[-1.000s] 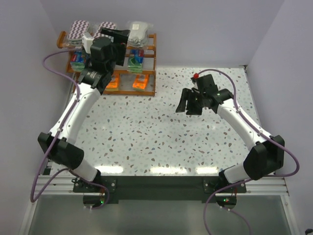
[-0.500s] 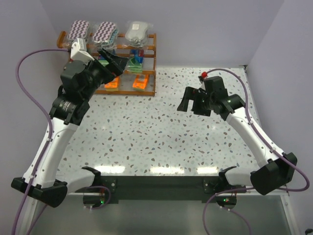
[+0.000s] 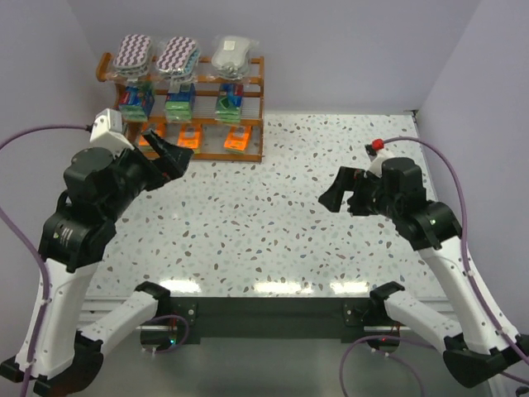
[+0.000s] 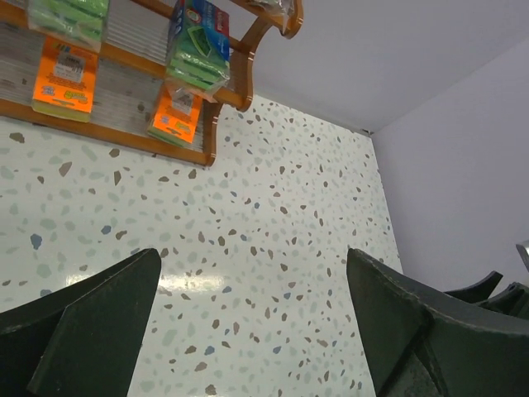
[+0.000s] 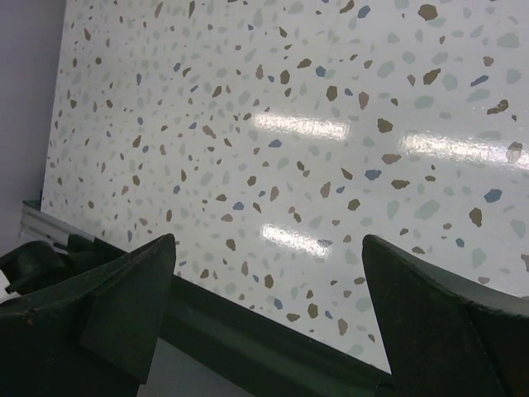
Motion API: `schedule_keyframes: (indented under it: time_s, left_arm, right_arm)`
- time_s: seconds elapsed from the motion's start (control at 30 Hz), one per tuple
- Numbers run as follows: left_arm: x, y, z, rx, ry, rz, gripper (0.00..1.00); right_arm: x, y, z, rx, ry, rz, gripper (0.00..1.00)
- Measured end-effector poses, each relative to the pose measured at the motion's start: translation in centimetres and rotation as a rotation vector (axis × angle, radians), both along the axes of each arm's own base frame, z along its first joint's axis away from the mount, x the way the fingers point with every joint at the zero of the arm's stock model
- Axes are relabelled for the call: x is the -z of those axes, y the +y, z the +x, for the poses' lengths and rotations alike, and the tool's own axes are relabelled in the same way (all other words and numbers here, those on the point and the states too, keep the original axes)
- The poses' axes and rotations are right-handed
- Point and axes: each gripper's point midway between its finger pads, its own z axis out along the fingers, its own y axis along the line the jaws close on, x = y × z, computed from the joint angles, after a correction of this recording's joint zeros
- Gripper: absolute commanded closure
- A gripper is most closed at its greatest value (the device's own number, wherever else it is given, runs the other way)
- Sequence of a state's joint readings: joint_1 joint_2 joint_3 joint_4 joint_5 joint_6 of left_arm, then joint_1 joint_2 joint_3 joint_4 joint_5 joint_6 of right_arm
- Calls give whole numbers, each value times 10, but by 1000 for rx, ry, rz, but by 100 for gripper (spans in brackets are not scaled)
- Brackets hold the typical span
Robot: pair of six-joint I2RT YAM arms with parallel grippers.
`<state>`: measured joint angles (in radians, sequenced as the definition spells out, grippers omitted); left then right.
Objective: Place and organize the cleaning sponges onto the shelf
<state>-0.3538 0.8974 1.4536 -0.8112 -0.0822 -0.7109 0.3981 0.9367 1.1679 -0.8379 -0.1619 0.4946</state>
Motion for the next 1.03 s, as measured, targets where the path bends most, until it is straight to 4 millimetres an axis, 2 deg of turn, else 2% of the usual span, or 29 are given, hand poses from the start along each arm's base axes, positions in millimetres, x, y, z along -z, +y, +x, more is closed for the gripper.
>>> schedule_keyframes:
  time_s: [0.17, 0.27, 0.6, 0.8, 1.03]
  left_arm:
    - [-19, 11, -29, 13, -47, 22, 0]
    - [-26, 14, -38, 21, -60, 29, 0]
    - [-21, 15, -53, 56, -49, 48, 0]
    - [-16, 12, -51, 79, -46, 73, 0]
    - [-15, 6, -32, 97, -43, 129, 0]
  right_arm:
    - [-1, -12, -20, 19, -35, 4, 2]
    - [2, -18, -28, 30, -34, -4, 2]
    - [11, -34, -38, 80, -5, -58, 2]
    - [10, -39, -38, 109, -12, -68, 2]
    - [11, -45, -33, 157, -13, -78, 2]
